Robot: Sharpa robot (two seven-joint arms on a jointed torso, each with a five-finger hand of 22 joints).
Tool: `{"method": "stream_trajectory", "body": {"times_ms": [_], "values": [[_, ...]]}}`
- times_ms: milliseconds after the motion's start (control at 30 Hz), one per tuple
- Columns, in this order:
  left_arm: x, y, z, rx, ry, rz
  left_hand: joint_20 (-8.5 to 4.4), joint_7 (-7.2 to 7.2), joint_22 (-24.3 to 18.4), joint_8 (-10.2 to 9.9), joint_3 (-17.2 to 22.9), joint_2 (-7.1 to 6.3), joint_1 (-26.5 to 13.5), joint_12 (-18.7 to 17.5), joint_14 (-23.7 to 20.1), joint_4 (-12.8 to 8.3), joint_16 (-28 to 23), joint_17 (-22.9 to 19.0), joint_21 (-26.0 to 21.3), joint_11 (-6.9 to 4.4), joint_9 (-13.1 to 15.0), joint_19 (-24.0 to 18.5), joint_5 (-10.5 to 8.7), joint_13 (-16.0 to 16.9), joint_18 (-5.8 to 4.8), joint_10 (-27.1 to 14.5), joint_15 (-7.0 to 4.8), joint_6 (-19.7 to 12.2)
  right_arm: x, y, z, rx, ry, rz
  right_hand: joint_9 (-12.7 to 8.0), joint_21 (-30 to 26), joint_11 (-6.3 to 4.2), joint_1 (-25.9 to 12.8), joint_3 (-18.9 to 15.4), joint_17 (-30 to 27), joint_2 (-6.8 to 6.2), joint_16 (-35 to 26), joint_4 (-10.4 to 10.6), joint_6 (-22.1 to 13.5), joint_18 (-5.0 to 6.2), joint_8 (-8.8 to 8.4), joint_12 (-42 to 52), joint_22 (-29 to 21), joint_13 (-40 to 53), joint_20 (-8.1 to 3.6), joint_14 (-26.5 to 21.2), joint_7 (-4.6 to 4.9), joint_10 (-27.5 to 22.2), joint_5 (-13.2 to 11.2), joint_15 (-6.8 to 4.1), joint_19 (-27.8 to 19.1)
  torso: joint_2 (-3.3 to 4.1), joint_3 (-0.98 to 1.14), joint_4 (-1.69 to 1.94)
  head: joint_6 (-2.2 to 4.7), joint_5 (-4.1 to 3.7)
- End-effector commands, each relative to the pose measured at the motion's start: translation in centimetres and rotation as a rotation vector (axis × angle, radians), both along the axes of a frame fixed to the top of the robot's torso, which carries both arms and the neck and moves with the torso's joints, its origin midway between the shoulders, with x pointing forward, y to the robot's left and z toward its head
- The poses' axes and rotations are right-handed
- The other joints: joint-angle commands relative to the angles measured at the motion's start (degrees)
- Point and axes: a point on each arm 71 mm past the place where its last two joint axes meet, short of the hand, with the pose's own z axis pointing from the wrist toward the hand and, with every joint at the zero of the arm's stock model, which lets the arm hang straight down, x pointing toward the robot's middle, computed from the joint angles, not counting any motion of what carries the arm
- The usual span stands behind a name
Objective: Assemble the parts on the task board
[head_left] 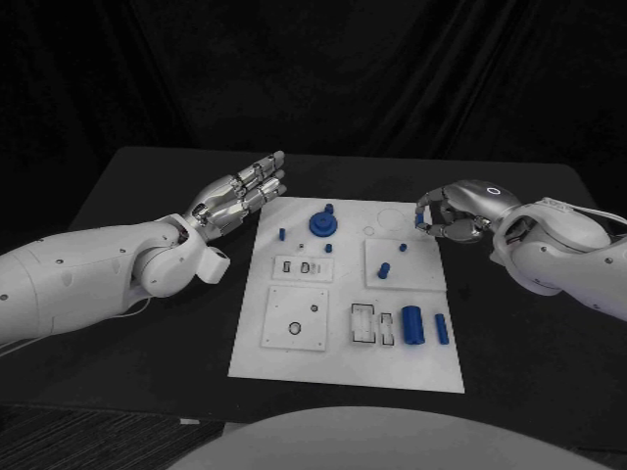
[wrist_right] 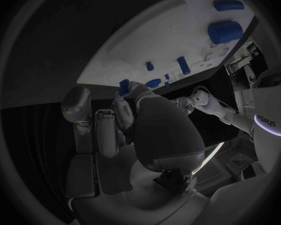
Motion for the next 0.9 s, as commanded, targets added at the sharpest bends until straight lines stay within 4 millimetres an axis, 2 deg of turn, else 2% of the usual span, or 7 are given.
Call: {"method": "stream_trajectory", "body": {"times_ms": [33,167,300,433,533,767,900], "values": [[-0.1,-0.2,0.0,-0.011,-0.004,-0.009,0.43,0.23,-0.1,0.2,0.0,0.25,0.4,-0.4,0.0,-0.4,-0.2,-0.1,-0.2,-0.57,0.1,-0.2,0.31,-0.1,0.28,0.0,0.33,0.2,-1.1,1.3,1.4,0.068,-0.064,0.034,0.0,0.5,-0.57,0.1,0.4,8.6,-0.41,0.4,-0.1,0.5,0.77,0.24,24.0,7.6,19.2,-0.25,3.8,-0.07,6.5,0.5,-0.52,0.4,-0.02,-0.02,0.15,-0.01,-0.25],[-0.1,-0.3,0.0,-0.012,-0.004,-0.011,0.43,0.23,-0.1,0.2,0.0,0.25,0.4,-0.4,0.0,-0.4,-0.2,-0.1,-0.2,-0.57,0.1,-0.2,0.31,-0.1,0.28,0.0,0.33,0.2,-2.4,3.3,2.2,0.11,-0.074,0.096,-0.1,1.3,-0.59,0.0,0.7,9.1,-0.59,0.8,-0.1,0.9,0.65,0.35,24.0,7.8,19.2,-0.3,4.0,-0.04,6.5,1.3,-0.55,0.8,-0.04,0.0,-0.01,-0.01,-0.05],[-0.1,-0.4,0.0,-0.013,-0.004,-0.013,0.43,0.22,-0.1,0.2,0.1,0.3,0.5,-0.4,0.0,-0.5,-0.2,-0.1,-0.2,-0.56,0.1,-0.2,0.49,-0.1,0.3,0.0,0.33,0.1,-3.4,4.9,2.0,0.131,-0.058,0.138,-0.1,1.8,-0.57,-0.1,0.8,9.6,-0.8,1.2,-0.1,1.1,0.55,0.42,24.0,7.9,19.2,-0.32,4.2,0.01,6.5,1.5,-0.58,1.1,0.0,0.11,-0.11,-0.01,0.26],[-0.1,-0.4,0.0,-0.012,-0.004,-0.011,0.43,0.22,-0.1,0.2,0.1,0.3,0.5,-0.4,0.0,-0.5,-0.2,-0.1,-0.2,-0.56,0.1,-0.2,0.49,-0.1,0.3,0.0,0.33,0.1,-4.0,6.5,1.1,0.145,-0.035,0.167,-0.1,1.9,-0.55,-0.2,0.8,9.7,-0.88,1.2,-0.1,1.2,0.55,0.43,24.0,7.9,19.2,-0.33,4.2,0.03,6.5,1.5,-0.57,1.1,-0.17,0.05,-0.03,-0.01,0.13],[-0.1,-0.5,0.0,-0.012,-0.004,-0.012,0.44,0.23,-0.1,0.2,0.1,0.33,0.5,-0.4,0.0,-0.6,-0.2,-0.1,-0.2,-0.57,0.1,-0.2,0.6,-0.1,0.3,0.0,0.33,0.2,-3.9,7.5,0.3,0.145,-0.019,0.178,-0.1,1.9,-0.54,-0.2,0.8,10.0,-0.92,1.4,-0.1,1.2,0.54,0.43,24.0,7.9,19.2,-0.33,4.3,0.05,6.5,1.5,-0.57,1.2,-0.2,0.1,-0.06,-0.01,0.2],[0.0,-0.8,0.0,-0.013,-0.004,-0.017,0.45,0.22,-0.1,0.2,0.2,0.38,0.6,-0.4,0.0,-0.7,-0.2,-0.1,-0.2,-0.56,0.1,-0.2,0.75,-0.1,0.31,0.0,0.33,0.2,-3.7,9.1,-1.6,0.119,0.034,0.182,-0.3,2.0,-0.43,-0.3,0.9,10.2,-1.34,1.6,-0.2,1.1,0.53,0.24,24.0,7.9,19.2,-0.32,4.4,0.25,6.5,1.4,-0.51,1.2,-0.23,0.13,0.23,-0.01,0.09],[0.0,-0.9,-0.1,-0.014,-0.003,-0.02,0.46,0.22,-0.1,0.2,0.3,0.45,0.6,-0.4,0.0,-0.8,-0.2,-0.1,-0.2,-0.54,0.1,-0.2,0.86,-0.1,0.32,0.0,0.33,0.2,-3.6,10.0,-2.6,0.109,0.058,0.185,-0.4,2.0,-0.39,-0.3,0.9,10.2,-1.45,1.6,-0.2,1.1,0.52,0.19,24.0,7.9,19.2,-0.31,4.5,0.29,6.5,1.2,-0.49,1.3,-0.13,0.13,0.1,-0.01,0.12]]}}
